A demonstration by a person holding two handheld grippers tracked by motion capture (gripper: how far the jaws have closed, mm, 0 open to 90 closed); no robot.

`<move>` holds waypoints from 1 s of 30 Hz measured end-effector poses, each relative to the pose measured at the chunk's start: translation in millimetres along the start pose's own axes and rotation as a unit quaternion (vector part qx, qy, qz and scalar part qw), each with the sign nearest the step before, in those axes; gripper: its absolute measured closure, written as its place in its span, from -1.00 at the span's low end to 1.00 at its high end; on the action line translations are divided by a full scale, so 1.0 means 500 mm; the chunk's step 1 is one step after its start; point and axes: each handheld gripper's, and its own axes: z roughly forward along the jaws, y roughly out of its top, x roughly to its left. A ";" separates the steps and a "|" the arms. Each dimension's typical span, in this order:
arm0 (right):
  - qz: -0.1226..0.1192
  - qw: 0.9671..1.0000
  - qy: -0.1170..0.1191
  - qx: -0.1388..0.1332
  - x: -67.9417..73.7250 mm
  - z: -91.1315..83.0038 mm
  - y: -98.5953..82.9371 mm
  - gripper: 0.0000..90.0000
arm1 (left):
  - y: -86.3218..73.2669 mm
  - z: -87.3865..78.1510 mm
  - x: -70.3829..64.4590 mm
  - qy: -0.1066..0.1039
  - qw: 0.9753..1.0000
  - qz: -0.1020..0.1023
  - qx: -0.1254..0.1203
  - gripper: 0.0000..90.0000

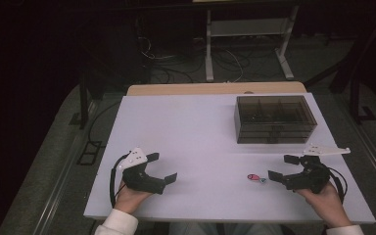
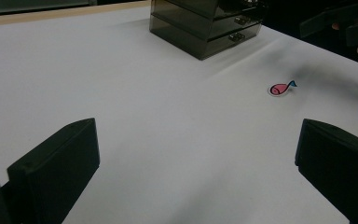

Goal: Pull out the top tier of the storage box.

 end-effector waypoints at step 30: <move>0.044 0.999 -0.001 0.029 -0.027 -0.001 0.070 -0.98 | -0.001 0.002 0.001 0.006 1.000 0.000 0.003 -1.00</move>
